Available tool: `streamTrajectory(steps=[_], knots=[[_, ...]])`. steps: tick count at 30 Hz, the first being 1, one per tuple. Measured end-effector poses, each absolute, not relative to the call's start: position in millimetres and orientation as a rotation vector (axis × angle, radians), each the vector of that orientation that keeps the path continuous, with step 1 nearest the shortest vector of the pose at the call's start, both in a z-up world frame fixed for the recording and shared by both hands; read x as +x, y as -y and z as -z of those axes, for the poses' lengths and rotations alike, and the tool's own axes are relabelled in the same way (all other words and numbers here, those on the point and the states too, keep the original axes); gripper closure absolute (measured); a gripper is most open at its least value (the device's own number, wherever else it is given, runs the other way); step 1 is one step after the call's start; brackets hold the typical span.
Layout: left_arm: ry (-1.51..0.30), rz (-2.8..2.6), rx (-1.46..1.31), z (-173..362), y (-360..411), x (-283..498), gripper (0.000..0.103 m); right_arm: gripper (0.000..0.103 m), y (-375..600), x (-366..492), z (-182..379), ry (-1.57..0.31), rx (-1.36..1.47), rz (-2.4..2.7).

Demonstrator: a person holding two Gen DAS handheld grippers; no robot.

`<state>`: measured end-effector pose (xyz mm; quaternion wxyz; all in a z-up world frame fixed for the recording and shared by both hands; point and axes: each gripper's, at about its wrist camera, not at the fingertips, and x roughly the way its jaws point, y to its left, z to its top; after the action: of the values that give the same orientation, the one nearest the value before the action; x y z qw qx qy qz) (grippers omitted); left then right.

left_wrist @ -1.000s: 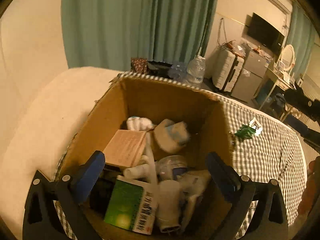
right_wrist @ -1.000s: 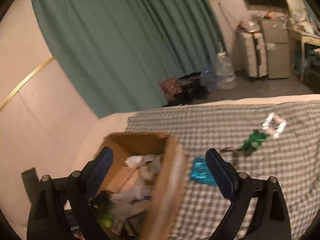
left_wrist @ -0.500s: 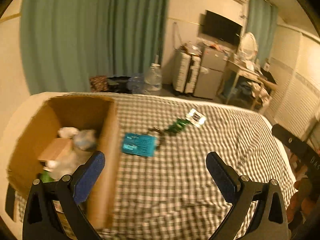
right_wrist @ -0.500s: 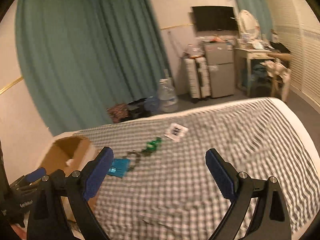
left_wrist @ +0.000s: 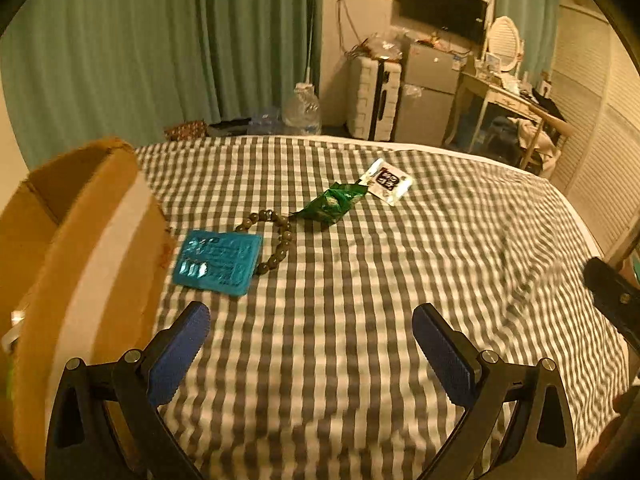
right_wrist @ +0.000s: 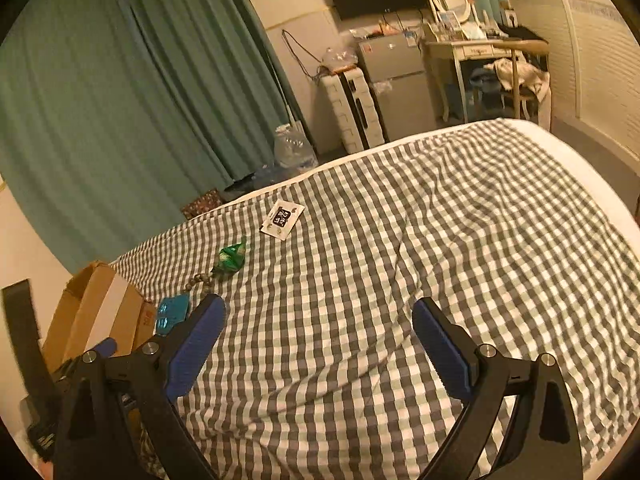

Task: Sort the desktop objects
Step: 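Grasp green packet with left gripper while right gripper grasps white printed sachet, then drop green packet into box with left gripper while right gripper drops sachet there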

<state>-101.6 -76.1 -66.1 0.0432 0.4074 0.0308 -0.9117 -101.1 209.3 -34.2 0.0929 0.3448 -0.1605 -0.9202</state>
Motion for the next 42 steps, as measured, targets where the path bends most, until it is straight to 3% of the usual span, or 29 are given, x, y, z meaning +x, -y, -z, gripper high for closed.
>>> streamTrajectory(steps=[9,18,19,20,21,28,33,38,41,42], knots=[[-0.116,2.728,1.263,105.1,76.0,-182.2,0.000,0.008,-190.7,-167.9,56.5,0.313,1.057,2.739],[0.001,2.793,1.245,139.9,67.9,-249.3,0.000,0.008,-163.5,-221.9,81.1,0.182,1.114,2.694],[0.010,2.809,1.252,143.6,67.6,-257.5,0.002,0.008,-162.8,-228.3,84.9,0.182,1.120,2.689],[0.013,2.824,1.258,145.6,67.6,-261.5,0.022,0.008,-162.7,-234.4,88.2,0.190,1.125,2.686],[0.021,2.833,1.274,149.0,69.1,-268.1,0.061,0.008,-162.6,-238.3,90.2,0.195,1.131,2.684],[-0.170,2.866,1.248,133.7,98.7,-255.8,0.065,0.008,-135.2,-274.1,104.3,0.143,1.154,2.600],[-0.118,2.795,1.254,131.2,111.0,-250.2,0.065,0.008,-101.3,-297.9,123.1,0.036,1.154,2.618],[-0.188,2.754,1.266,138.1,141.2,-254.0,0.065,0.008,-76.9,-326.5,147.2,-0.086,1.232,2.647],[-0.260,2.761,1.256,137.4,154.1,-251.4,0.065,0.019,-67.0,-329.8,150.6,-0.199,1.242,2.671],[-0.262,2.768,1.244,135.6,155.0,-251.0,0.065,0.042,-68.0,-327.5,148.9,-0.188,1.222,2.669]])
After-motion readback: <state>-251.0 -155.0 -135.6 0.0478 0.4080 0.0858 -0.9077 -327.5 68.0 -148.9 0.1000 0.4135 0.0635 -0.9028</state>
